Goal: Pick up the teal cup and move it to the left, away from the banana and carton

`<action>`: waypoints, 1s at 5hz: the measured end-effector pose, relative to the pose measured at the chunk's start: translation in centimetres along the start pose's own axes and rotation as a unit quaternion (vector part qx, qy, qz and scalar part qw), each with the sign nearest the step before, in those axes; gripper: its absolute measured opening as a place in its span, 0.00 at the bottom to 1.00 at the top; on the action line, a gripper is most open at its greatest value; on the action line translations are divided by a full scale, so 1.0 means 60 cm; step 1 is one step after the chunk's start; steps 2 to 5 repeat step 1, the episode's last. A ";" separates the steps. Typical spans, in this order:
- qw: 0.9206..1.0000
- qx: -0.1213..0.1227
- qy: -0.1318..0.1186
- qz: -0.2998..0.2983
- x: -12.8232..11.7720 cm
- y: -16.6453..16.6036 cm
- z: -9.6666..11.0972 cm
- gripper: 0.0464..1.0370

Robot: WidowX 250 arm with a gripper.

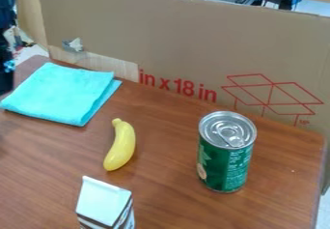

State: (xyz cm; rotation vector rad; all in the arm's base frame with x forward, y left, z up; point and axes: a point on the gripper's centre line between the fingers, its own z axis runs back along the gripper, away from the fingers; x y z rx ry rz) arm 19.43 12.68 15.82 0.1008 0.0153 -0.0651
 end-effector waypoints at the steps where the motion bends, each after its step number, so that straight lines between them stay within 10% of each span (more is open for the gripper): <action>1: 1.000 -0.002 -0.015 -0.011 -0.008 -0.044 0.012 0.96; 5: 1.000 -0.002 -0.015 -0.011 -0.008 -0.044 0.012 0.96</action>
